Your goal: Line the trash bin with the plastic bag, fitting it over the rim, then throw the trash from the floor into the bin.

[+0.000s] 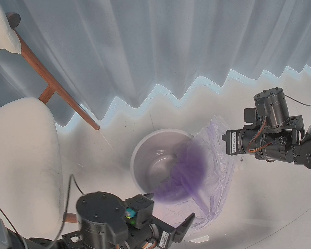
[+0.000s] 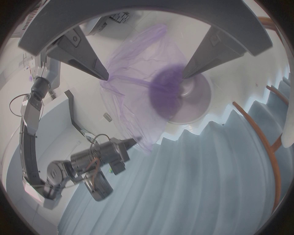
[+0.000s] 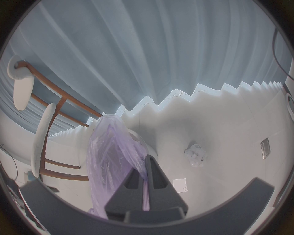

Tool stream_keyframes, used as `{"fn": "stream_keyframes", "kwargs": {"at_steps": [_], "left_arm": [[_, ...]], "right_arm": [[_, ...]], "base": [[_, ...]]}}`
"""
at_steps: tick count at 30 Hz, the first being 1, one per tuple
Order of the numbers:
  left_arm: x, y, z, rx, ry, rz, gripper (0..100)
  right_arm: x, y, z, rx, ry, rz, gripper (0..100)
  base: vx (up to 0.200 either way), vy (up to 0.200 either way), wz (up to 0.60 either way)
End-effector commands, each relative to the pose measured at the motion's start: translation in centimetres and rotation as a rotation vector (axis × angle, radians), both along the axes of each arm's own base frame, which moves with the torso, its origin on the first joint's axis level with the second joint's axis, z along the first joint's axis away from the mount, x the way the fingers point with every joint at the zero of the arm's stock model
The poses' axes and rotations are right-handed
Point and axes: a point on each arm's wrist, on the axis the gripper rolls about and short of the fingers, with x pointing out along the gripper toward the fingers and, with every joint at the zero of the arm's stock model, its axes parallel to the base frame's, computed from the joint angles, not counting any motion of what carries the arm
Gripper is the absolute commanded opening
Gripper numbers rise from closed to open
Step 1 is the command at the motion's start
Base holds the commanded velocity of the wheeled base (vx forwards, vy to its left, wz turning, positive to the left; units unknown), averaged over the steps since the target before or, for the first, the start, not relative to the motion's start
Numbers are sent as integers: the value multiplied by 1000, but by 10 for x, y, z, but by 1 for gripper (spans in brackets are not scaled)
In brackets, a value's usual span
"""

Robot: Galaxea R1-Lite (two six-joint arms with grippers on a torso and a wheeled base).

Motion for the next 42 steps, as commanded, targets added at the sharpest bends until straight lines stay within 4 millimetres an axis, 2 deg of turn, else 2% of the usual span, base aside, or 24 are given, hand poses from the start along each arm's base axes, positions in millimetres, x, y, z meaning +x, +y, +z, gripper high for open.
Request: {"fn": "stream_keyframes", "kwargs": {"at_steps": [1, 4, 8, 12, 18, 24, 26, 31, 39, 42], "left_arm": [[0, 21, 16, -53, -23, 40, 100], [0, 28, 17, -108, 41, 43, 100], [-10, 40, 27, -270, 182, 53, 100], [-12, 47, 38, -335, 192, 70, 100], [-9, 72, 41, -404, 263, 51, 100], [-15, 78, 37, -439, 314, 62, 100], [-13, 77, 38, -440, 306, 73, 100], [11, 68, 31, -405, 283, 191, 100], [13, 67, 29, -419, 285, 169, 100], [16, 73, 17, -382, 287, 191, 100]], "right_arm": [[-1, 0, 1, 1, -4, -1, 0], [-1, 0, 2, 2, -5, -1, 0], [-3, -1, 2, 2, -4, -2, 0], [-6, -1, -1, 1, -3, -1, 0], [-10, -1, -3, 6, -21, 1, 0], [-15, -4, -6, 4, -12, -2, 0], [-16, -4, -5, 4, -15, -1, 0], [-19, -5, -2, 10, -21, -4, 0], [-23, -6, 1, 18, -29, -20, 0], [-25, -7, -1, 23, -21, -28, 0]], "base": [[0, 0, 0], [0, 0, 0], [0, 0, 0], [0, 0, 0], [0, 0, 0], [0, 0, 0], [0, 0, 0], [0, 0, 0], [0, 0, 0], [0, 0, 0]]}}
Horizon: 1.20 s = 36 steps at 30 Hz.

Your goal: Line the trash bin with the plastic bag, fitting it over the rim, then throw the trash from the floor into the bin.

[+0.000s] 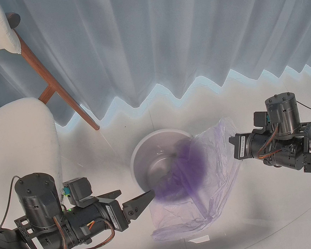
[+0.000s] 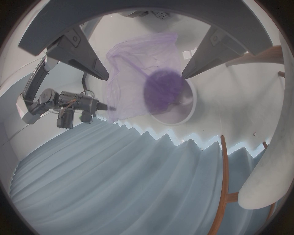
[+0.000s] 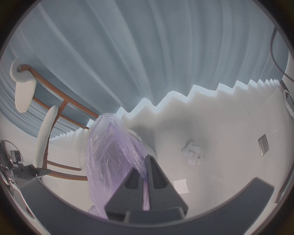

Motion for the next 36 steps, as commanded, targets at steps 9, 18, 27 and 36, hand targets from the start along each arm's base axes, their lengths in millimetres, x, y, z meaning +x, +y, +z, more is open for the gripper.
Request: {"fn": "stream_keyframes", "kwargs": {"at_steps": [9, 18, 27, 36], "left_arm": [[6, 12, -32, 189, -81, -83, 100], [16, -1, -41, 211, -165, -187, 100], [-8, -1, -73, 217, -158, -394, 100], [6, -9, -90, 329, -270, -381, 100]], "right_arm": [[-5, -2, -2, 6, 11, -2, 0], [-6, 2, -3, 10, 2, 10, 0], [-9, 4, -4, 10, 7, 20, 0], [-10, 8, -4, 9, 8, 33, 0]], "base": [[0, 0, 0], [0, 0, 0], [0, 0, 0], [0, 0, 0]]}}
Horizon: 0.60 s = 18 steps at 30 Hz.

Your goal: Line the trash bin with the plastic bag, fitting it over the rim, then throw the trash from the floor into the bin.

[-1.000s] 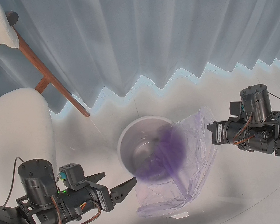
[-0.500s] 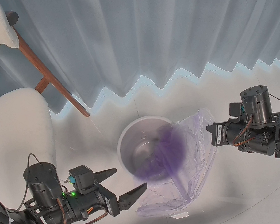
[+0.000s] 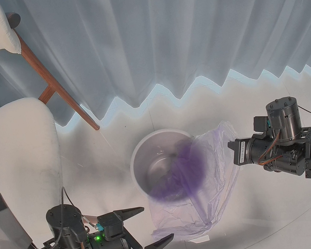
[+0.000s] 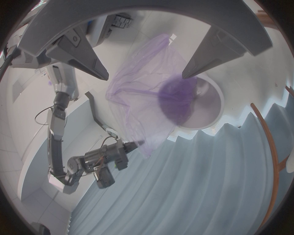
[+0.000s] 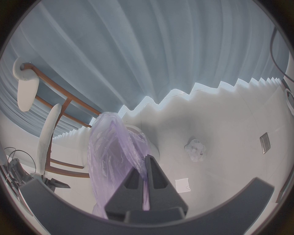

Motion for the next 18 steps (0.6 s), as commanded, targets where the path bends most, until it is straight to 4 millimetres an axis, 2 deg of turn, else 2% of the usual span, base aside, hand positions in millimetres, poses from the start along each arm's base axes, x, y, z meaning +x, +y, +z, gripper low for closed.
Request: {"fn": "stream_keyframes", "kwargs": {"at_steps": [1, 4, 18], "left_arm": [[9, -6, -18, 55, 29, 17, 100], [14, -10, -21, 73, 7, 15, 100], [3, -25, -34, 123, 30, -70, 100]], "right_arm": [[-1, 3, -1, 1, 2, 10, 0], [-1, 4, 0, 2, -1, 12, 0], [2, 5, -3, 10, 9, 6, 0]], "base": [[0, 0, 0], [0, 0, 0], [0, 0, 0]]}}
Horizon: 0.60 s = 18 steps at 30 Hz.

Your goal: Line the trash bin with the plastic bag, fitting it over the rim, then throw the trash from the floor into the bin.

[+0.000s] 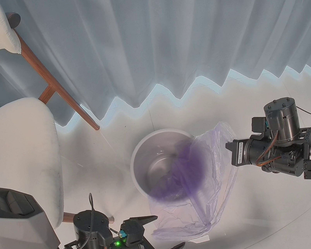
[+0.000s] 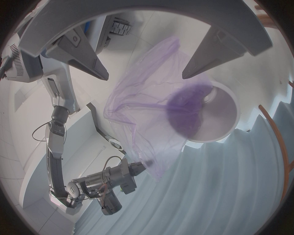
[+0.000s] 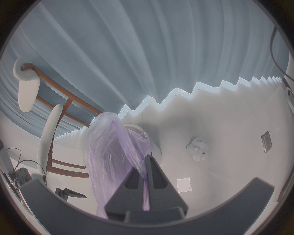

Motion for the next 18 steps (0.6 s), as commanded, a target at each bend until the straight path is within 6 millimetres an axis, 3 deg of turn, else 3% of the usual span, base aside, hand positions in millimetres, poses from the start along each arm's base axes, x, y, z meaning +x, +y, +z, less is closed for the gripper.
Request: {"fn": "stream_keyframes", "kwargs": {"at_steps": [1, 13, 18], "left_arm": [[-3, -1, -4, 26, 8, -22, 100], [-5, -5, -11, 64, 12, -59, 100], [12, -17, -15, 44, -13, -46, 100]], "right_arm": [[2, 1, -2, -1, 5, 1, 0], [5, 3, -2, 0, 2, 1, 0], [4, 4, -1, 2, -2, 7, 0]], "base": [[0, 0, 0], [0, 0, 0], [0, 0, 0]]}}
